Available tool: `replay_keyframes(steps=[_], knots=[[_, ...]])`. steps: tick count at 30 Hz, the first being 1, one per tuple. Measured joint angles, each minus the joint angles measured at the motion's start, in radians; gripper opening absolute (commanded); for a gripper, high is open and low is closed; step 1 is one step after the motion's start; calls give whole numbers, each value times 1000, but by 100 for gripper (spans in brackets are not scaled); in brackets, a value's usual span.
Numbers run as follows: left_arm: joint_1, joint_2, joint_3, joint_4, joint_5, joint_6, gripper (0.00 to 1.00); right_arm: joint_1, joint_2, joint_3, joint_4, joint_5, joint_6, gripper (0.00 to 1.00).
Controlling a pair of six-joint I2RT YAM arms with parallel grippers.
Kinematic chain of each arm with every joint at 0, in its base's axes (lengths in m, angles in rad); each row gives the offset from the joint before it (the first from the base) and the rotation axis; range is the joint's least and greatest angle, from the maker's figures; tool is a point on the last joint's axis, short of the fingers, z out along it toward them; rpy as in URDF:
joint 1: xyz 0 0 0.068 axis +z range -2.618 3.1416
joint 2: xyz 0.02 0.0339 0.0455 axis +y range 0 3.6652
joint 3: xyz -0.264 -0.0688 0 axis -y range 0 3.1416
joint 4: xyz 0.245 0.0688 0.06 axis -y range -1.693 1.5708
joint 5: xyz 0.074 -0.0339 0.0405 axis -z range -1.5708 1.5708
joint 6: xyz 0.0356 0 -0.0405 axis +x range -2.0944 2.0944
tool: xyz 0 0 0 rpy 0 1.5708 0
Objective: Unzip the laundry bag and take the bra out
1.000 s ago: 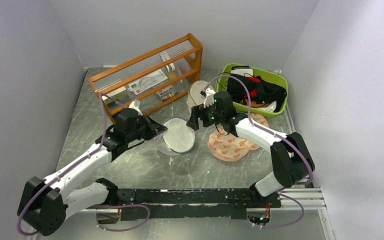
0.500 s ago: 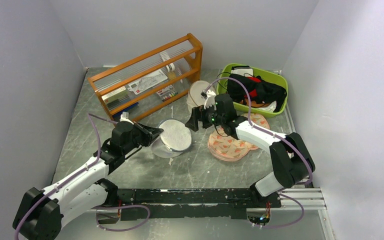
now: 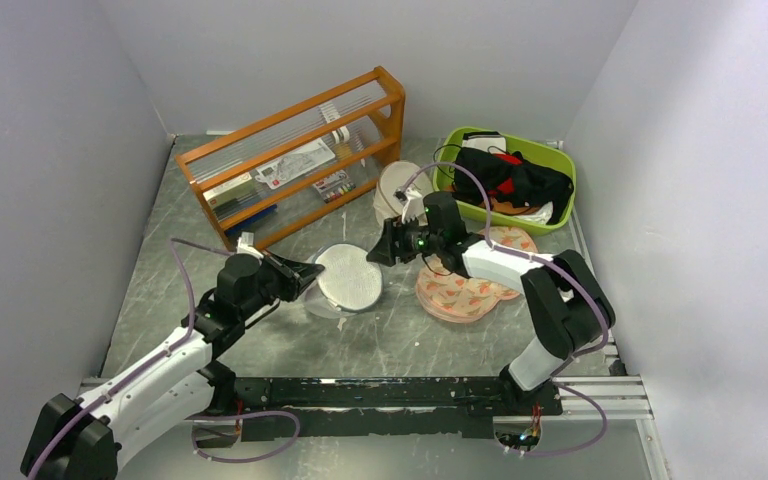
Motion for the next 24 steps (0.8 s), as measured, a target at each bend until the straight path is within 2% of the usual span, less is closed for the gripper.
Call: replay_keyframes(steps=[2, 4, 5, 7, 8, 10, 12, 13, 14, 16, 18, 21, 23, 24], knots=[[0, 0, -5, 16, 13, 3, 7, 1, 14, -6, 19, -41, 27, 39], [0, 0, -13, 34, 28, 9, 7, 3, 22, -14, 47, -77, 58, 24], [0, 0, -17, 39, 37, 15, 10, 3, 26, -15, 57, -90, 73, 18], [0, 2, -20, 40, 58, 27, 22, 4, 34, -15, 69, -104, 98, 10], [0, 4, -20, 39, 70, 39, 32, 4, 39, -15, 75, -108, 112, 8], [0, 4, -20, 32, 88, 59, 49, 3, 51, -14, 87, -116, 135, 6], [0, 3, -20, 18, 116, 82, 57, 4, 72, 4, 82, -129, 146, 6], [0, 2, -20, 12, 126, 93, 57, 5, 82, 19, 76, -134, 147, 6], [0, 1, -20, 7, 136, 100, 52, 5, 90, 32, 69, -138, 146, 7], [0, 1, -20, 5, 158, 111, 37, 7, 105, 72, 46, -146, 140, 8], [0, 3, -23, 8, 180, 116, 30, 12, 110, 115, 13, -146, 123, 10], [0, 5, -35, 10, 203, 116, 17, 25, 108, 157, -37, -126, 100, 24], [0, 3, -41, 11, 209, 114, 7, 31, 106, 188, -90, -86, 80, 39], [0, -1, -44, 11, 210, 113, 7, 35, 100, 202, -125, -55, 69, 46]])
